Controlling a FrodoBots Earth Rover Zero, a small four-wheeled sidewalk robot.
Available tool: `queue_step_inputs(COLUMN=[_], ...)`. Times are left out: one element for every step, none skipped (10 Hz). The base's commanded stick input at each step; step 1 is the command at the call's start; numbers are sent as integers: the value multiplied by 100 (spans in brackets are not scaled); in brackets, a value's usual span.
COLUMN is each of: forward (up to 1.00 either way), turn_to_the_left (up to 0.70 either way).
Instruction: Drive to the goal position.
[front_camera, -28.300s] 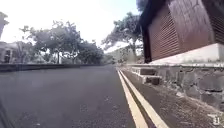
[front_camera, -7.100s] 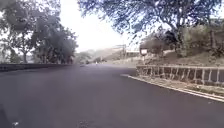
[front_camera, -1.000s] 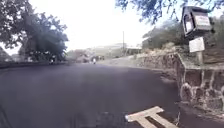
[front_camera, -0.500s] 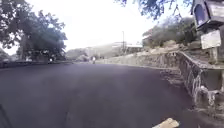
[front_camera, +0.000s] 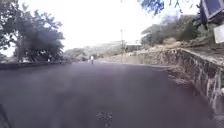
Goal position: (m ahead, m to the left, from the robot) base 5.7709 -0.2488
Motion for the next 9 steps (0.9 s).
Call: queue_step_inputs(forward=[70, 70, 70, 70, 70, 70, 70, 70, 70], turn_to_the_left=[0, 0, 0, 0, 0, 0, 0, 0, 0])
